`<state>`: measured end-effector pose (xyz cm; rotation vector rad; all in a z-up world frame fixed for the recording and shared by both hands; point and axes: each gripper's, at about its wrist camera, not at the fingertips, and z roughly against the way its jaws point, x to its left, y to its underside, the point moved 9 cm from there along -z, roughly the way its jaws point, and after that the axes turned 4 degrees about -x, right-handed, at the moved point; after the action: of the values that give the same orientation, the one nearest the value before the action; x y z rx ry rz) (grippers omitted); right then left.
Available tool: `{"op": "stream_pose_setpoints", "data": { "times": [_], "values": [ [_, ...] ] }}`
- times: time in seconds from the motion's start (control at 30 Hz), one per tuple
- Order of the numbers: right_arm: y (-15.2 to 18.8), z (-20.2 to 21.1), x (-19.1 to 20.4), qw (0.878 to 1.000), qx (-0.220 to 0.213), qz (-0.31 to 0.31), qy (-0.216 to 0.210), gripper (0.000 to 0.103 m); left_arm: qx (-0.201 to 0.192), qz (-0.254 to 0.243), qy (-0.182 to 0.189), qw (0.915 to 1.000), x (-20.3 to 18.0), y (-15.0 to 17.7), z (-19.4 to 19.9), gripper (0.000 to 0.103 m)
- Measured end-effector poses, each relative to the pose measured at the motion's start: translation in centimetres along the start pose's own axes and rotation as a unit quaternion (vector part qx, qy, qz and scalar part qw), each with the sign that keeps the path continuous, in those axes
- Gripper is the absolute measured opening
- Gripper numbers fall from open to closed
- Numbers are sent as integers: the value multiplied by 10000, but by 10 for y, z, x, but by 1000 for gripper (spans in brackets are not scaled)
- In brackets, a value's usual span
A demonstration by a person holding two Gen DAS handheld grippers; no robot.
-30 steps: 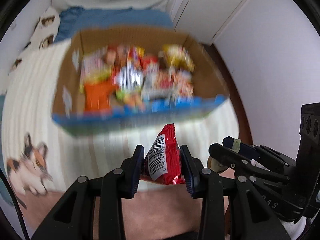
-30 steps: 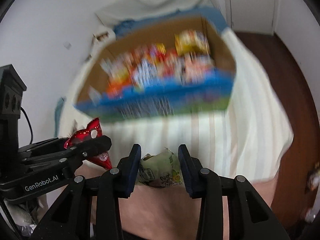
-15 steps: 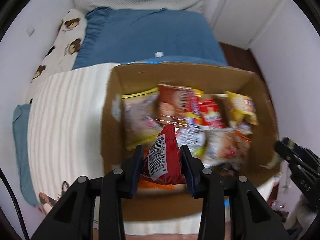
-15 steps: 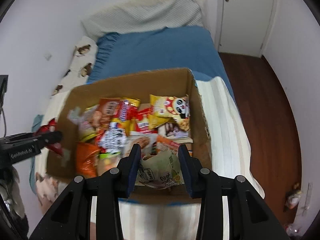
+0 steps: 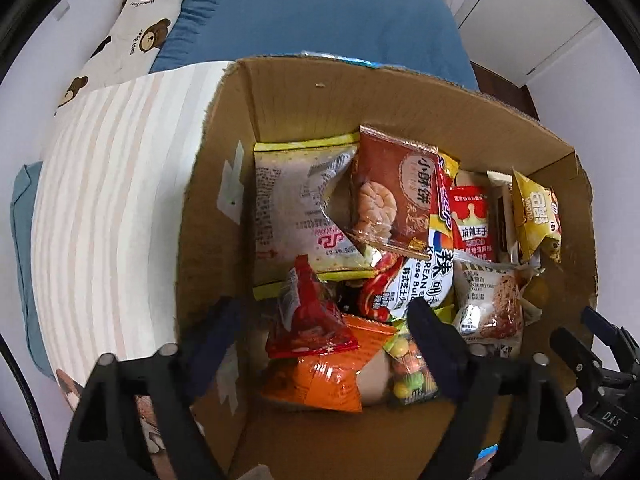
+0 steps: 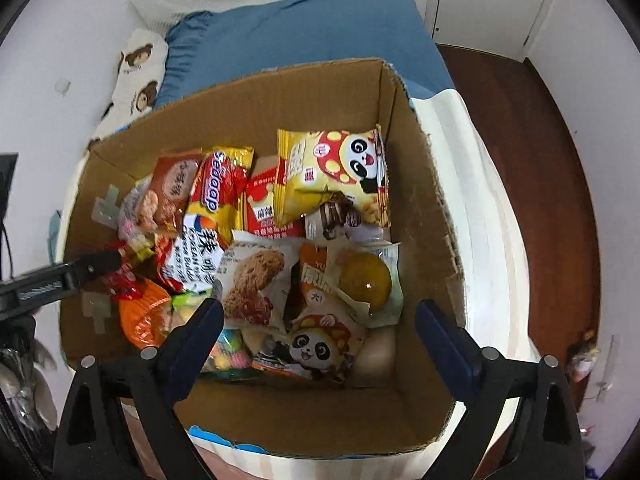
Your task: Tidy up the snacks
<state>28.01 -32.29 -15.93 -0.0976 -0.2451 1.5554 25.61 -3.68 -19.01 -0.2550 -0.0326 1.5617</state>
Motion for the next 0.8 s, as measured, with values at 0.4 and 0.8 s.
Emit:
{"op": "stream_pose_setpoints", "data": {
  "times": [0.4, 0.8],
  "values": [
    [13, 4, -5, 9996, -199, -165, 64, 98, -318, -127, -112, 9993, -13, 25, 13, 97],
    [35, 68, -1, 9939, -1079, 46, 226, 98, -1444, -360, -262, 9885, -25, 58, 83, 97]
  ]
}}
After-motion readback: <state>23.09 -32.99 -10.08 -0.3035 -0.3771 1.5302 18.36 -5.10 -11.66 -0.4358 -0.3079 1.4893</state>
